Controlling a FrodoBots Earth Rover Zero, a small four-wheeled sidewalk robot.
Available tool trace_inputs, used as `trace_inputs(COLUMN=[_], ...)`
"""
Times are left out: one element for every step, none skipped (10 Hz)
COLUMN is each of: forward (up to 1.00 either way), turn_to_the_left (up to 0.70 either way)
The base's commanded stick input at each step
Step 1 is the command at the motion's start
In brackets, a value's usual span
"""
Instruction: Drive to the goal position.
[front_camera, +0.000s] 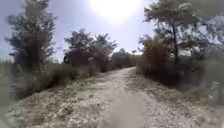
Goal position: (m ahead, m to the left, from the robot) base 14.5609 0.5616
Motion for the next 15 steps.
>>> trace_inputs(forward=[0.70, 0.70, 0.70, 0.70, 0.70, 0.70, 0.70, 0.70, 0.70, 0.70, 0.70, 0.70, 0.70, 0.70, 0.70], turn_to_the_left=[0.00, 0.00, 0.00, 0.00, 0.00, 0.00, 0.00, 0.00, 0.00, 0.00, 0.00, 0.00, 0.00, 0.00, 0.00])
